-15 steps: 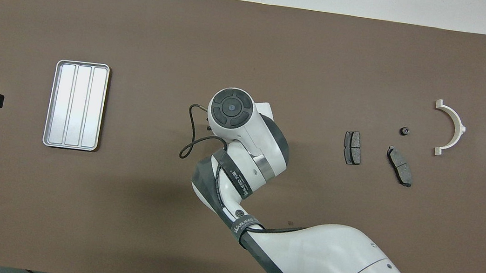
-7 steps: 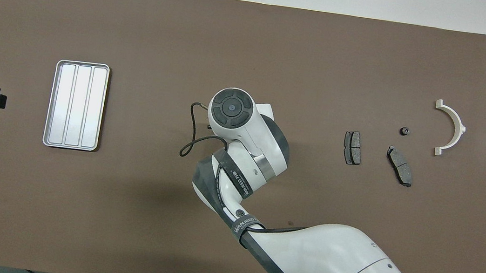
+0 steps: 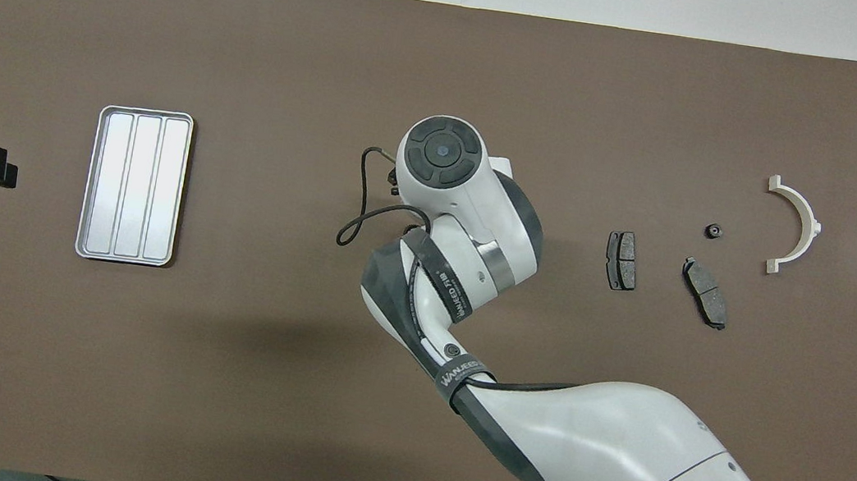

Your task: Pick bearing gear from pile to tray

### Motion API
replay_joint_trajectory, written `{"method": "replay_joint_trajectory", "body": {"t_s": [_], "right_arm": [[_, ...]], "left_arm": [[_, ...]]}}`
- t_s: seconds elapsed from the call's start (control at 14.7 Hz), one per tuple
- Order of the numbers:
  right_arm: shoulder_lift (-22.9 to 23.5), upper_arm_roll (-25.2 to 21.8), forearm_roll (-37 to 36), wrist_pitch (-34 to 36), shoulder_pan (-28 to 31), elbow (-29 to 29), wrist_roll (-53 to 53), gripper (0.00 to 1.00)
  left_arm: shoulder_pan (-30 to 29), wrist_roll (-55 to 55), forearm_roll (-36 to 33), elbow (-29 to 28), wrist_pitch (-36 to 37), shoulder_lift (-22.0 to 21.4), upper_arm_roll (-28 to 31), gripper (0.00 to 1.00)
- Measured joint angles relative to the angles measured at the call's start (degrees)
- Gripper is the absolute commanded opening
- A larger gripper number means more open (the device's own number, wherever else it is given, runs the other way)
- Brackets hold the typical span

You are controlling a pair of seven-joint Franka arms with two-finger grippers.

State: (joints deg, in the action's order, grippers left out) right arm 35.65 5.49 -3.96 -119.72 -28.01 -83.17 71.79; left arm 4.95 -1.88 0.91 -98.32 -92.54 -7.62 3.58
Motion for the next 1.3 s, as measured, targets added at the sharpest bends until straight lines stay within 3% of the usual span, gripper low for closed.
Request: {"method": "replay_joint_trajectory", "body": {"t_s": [0.27,0.48,0.75,1.16,1.3], "right_arm": [[-2.6,0.0,0.0,3.4,5.7,1.9,-9.4,1.00],[-6.2,0.0,0.0,7.3,10.6,2.0,-20.0,1.00],[-9.6,0.0,0.0,10.0,16.7,1.5,-31.7,1.00],[-12.5,0.0,0.0,10.5,23.4,-3.3,-46.2,0.95],[-13.8,0.0,0.0,10.0,25.2,-5.6,-49.7,0.93]], "left_arm": [[2.0,-3.6,0.0,-1.3,-2.9,0.2,-1.1,1.00],[8.3,-11.9,-2.2,-1.9,-5.3,3.0,-1.6,1.00],[18.3,-24.9,-2.8,0.5,-11.4,13.4,-1.9,1.00],[26.9,-35.8,-1.4,12.6,-19.4,34.2,-2.1,1.00],[28.1,-37.2,0.3,13.6,-22.8,36.7,-2.1,1.00]]}}
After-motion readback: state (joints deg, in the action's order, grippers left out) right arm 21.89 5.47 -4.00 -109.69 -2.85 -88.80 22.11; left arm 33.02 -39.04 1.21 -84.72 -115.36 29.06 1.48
